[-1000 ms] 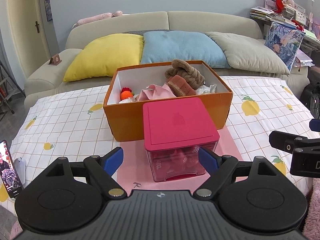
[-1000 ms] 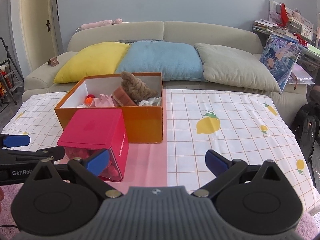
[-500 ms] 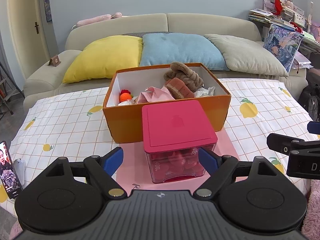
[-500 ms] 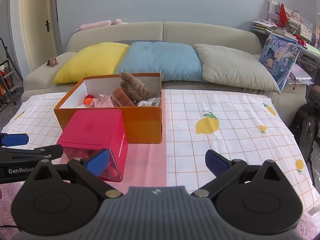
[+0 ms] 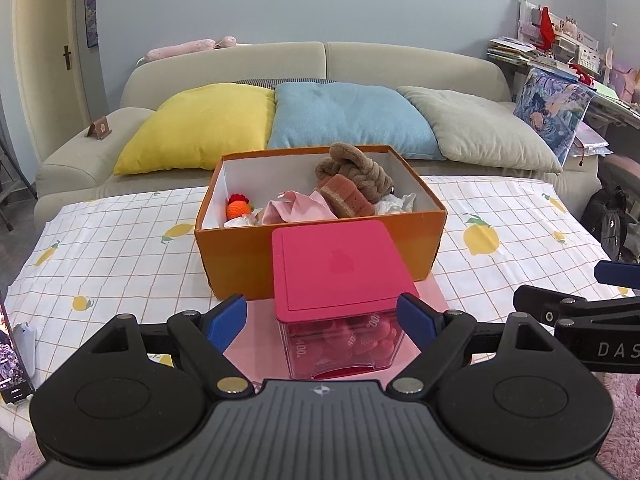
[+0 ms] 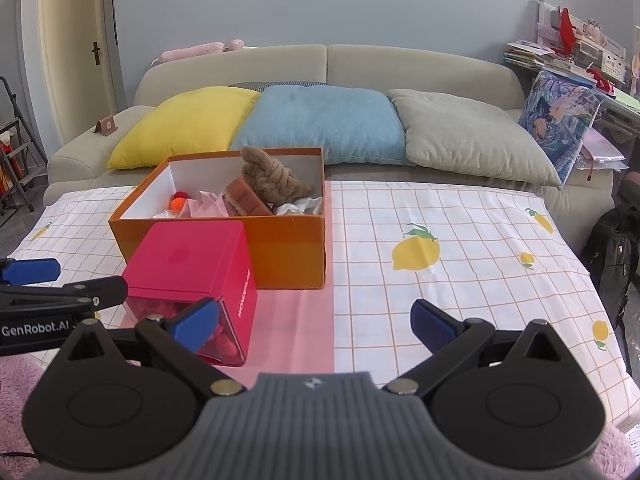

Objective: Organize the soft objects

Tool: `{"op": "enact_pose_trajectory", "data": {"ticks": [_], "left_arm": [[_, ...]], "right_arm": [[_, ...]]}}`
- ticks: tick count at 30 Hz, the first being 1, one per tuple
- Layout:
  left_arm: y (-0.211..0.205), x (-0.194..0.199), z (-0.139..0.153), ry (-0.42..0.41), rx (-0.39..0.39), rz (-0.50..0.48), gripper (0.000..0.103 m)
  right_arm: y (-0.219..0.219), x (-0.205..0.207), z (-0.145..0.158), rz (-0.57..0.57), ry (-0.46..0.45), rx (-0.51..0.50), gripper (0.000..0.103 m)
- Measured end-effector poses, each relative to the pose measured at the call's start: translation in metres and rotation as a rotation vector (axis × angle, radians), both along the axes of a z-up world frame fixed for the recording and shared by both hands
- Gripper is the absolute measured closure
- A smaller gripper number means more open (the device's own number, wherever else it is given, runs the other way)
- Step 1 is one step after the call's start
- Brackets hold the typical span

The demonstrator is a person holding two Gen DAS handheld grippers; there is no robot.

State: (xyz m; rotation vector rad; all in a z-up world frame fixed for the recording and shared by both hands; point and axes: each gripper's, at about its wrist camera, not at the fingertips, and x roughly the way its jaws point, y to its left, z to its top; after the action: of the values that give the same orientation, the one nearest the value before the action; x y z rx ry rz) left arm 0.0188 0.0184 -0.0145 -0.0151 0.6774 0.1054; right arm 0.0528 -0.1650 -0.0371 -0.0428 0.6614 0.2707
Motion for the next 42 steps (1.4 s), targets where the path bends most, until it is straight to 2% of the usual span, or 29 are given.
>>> {"op": "enact_pose_trajectory", "data": {"ticks": [42], "left_arm": [[-0.0021,-0.0019,0.0014,-0.009,-0.016,-0.023,0.004]], "right_arm": [[0.0006,0.0061,-0.0055,-0.020,0.035,-0.046,0.003]]}}
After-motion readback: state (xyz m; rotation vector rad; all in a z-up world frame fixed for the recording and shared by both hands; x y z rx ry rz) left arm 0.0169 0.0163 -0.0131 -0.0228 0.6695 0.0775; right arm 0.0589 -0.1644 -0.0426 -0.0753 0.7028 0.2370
